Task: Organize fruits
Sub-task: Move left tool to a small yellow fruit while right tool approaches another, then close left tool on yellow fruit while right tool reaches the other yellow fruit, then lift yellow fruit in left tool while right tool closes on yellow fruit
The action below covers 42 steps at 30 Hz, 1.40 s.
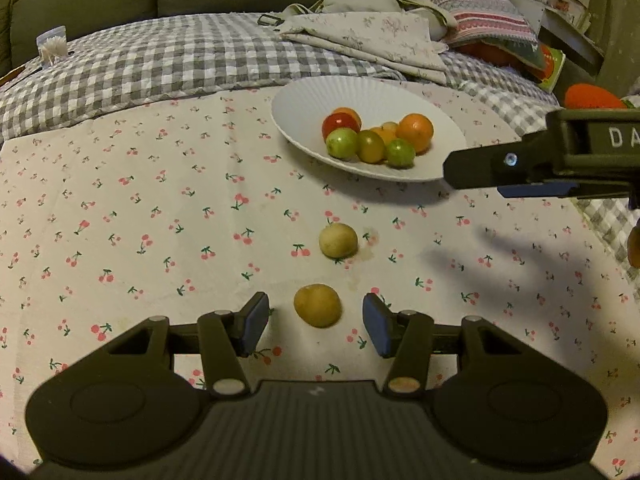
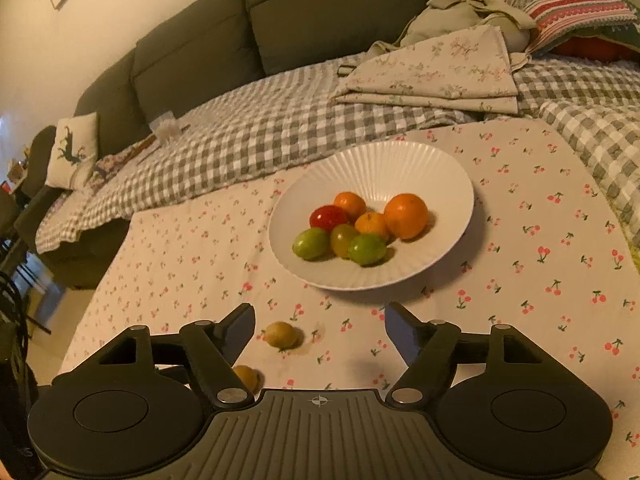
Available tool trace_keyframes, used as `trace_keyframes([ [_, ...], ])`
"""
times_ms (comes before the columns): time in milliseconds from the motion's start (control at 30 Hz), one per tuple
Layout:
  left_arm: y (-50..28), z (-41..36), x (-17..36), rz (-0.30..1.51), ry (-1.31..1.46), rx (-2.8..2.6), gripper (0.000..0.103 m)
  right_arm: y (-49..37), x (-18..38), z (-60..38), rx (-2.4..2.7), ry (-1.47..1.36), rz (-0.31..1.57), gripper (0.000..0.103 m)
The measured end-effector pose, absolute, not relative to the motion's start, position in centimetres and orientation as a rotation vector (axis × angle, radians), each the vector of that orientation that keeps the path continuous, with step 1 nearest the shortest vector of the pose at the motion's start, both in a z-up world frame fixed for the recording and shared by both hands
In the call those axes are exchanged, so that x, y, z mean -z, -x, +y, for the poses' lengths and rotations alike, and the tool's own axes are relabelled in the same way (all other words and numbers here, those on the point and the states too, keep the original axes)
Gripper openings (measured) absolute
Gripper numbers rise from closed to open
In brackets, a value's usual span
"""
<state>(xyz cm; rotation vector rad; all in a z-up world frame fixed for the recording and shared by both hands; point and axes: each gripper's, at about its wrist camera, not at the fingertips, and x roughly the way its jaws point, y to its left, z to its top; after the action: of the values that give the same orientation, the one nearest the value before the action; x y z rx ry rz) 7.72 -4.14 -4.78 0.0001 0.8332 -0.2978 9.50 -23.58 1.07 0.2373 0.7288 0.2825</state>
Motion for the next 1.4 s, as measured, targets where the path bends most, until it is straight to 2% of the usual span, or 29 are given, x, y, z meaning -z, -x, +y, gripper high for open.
trace_keyframes([
  [200,-8.1,-4.3,5.3,0.846,-0.005,0.294,0.046,-9.8,-0.2,-22.6,-0.279,-0.193,0.747,0.076],
  [367,-8.5,-4.3,5.8,0.861,0.0,0.302,0.026,-10.1,0.4,-22.3,-0.271,-0.174,0.759,0.076],
  [400,-8.6,-4.4,5.9,0.861,0.001,0.308,0.026,-10.2,0.4,-22.2,-0.271,-0.174,0.76,0.076],
  [1067,-9.9,0.5,3.8,0.827,0.116,0.11,0.025,-11.7,3.5,-19.2,-0.334,-0.076,0.784,0.074],
  [1267,-10.3,1.8,3.7,0.824,0.151,0.076,0.025,-12.1,4.3,-17.5,-0.37,-0.033,0.761,0.066],
  [1400,-10.4,2.1,3.7,0.83,0.168,0.069,0.025,-12.3,4.7,-16.5,-0.379,-0.001,0.762,0.057],
])
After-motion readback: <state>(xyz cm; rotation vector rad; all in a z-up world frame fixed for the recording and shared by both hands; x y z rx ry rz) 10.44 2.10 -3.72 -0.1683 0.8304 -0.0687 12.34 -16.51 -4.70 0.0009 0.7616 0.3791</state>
